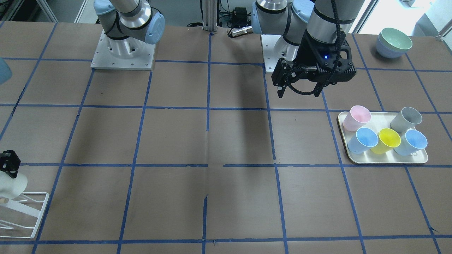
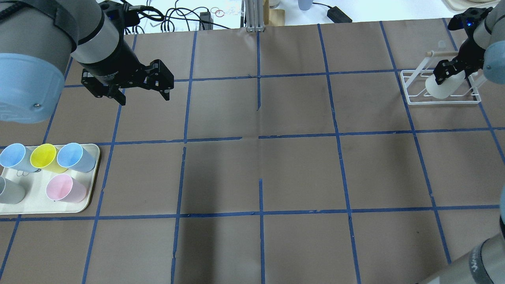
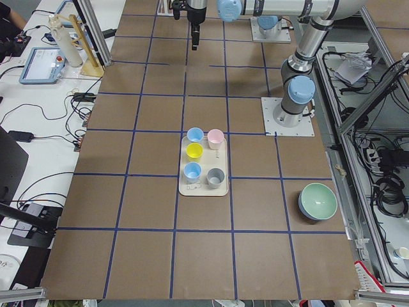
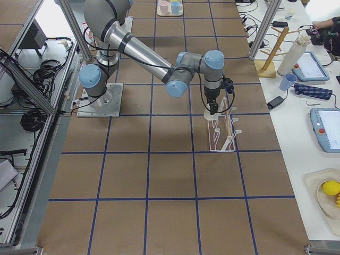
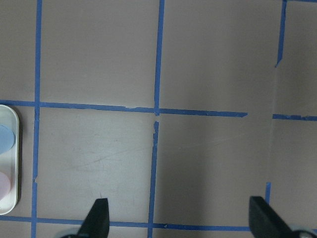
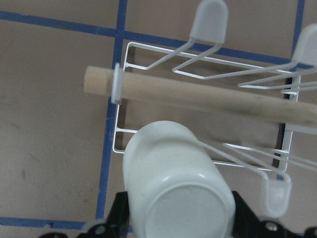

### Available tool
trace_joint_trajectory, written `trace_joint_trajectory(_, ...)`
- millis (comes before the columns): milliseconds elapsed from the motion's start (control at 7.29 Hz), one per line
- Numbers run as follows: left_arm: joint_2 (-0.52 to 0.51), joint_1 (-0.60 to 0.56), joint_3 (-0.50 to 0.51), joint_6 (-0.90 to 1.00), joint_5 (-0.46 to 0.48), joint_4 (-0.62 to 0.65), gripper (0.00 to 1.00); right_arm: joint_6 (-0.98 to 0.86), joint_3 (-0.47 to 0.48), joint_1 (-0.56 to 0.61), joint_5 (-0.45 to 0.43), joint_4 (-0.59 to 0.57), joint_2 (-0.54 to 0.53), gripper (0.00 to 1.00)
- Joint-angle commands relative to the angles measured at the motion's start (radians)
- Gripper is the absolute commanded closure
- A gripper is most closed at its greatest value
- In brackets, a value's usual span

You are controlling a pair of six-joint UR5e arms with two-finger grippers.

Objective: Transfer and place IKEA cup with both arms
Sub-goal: 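Lower the right gripper and close it on the white cup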

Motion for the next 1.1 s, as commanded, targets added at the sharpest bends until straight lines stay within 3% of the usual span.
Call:
trace_joint_trajectory(0, 0.003, 0.001, 0.002, 0.022, -0.002, -0.002, 0.0, 0.0, -0.01, -0.001, -0.003, 0.005, -0.023, 0.75)
trace_joint_trajectory(549, 0.0, 0.006, 0.01, 0.008, -0.017, -0.014, 0.0, 0.0, -0.01, -0.001, -0.009, 0.043, -0.078, 0.75)
trace_joint_trajectory(961, 0.009, 0.172, 0.001, 0.078, -0.251, -0.105, 0.0, 0.0, -0.011, -0.001, -0.015, 0.107, -0.129, 0.74)
